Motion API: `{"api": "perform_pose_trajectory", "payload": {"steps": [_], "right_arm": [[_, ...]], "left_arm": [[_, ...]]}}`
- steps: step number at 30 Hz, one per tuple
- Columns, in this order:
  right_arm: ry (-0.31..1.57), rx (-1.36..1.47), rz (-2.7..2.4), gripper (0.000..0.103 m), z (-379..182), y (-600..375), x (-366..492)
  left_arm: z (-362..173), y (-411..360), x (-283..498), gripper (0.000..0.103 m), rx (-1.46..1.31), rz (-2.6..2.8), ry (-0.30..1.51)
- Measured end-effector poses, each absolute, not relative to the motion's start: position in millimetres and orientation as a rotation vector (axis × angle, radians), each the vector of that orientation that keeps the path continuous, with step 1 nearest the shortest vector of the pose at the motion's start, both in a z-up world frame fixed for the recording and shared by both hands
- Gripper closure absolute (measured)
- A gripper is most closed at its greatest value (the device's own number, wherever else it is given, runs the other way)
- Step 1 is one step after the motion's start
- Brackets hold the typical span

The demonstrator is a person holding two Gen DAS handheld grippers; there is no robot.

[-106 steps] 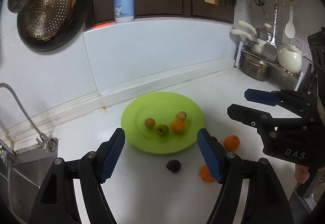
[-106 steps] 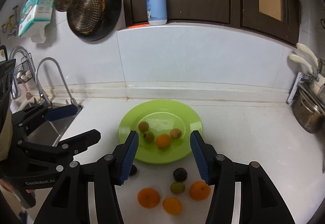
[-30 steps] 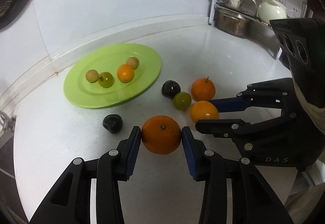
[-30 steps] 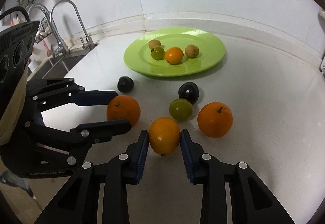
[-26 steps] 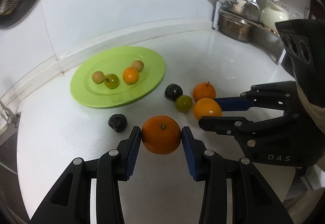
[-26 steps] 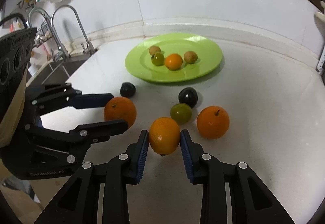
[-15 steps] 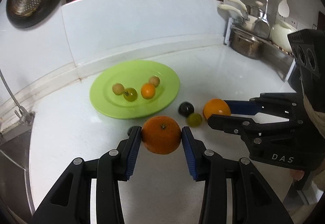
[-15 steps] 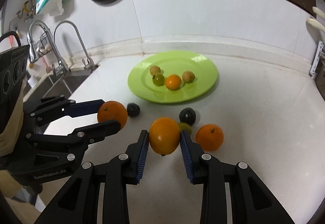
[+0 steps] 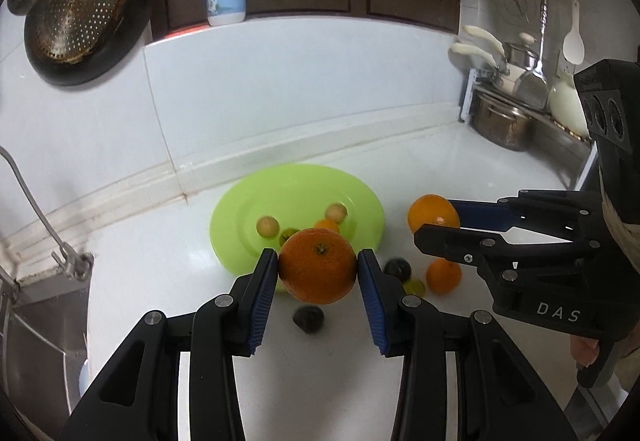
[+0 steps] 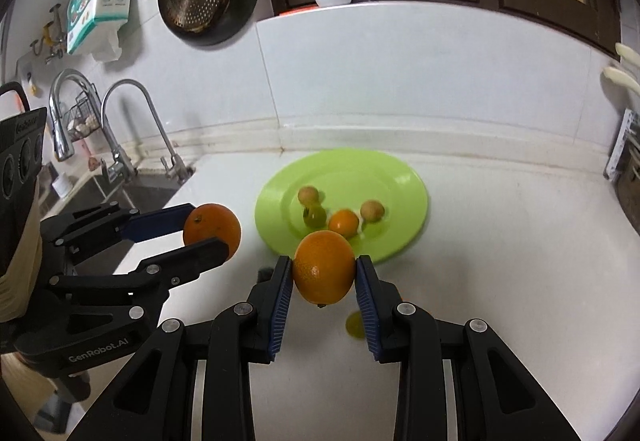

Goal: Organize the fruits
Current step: 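Carry both held oranges over the green plate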

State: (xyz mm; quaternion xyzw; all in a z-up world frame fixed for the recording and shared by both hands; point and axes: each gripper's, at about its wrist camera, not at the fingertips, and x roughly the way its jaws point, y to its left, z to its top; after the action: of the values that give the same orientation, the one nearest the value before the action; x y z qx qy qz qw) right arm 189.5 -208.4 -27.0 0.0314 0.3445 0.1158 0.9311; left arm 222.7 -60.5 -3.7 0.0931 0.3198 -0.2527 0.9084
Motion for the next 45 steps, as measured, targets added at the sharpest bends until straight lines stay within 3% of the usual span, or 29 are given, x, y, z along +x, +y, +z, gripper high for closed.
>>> {"api": "perform_pose_trajectory", "payload": {"steps": [18,45], "right_arm": [[0.721,0.015,0.219,0.07,-9.1,-202.2,273.5],[0.974,-0.021,0.201,0.07,-86.3,-221.5,385.6]], "left_arm": [[-0.4,-63.8,315.3,0.062,0.175,-0.516,0.713],[-79.3,-92.3,423.0,0.062,0.189,-0.449,0.952]]}}
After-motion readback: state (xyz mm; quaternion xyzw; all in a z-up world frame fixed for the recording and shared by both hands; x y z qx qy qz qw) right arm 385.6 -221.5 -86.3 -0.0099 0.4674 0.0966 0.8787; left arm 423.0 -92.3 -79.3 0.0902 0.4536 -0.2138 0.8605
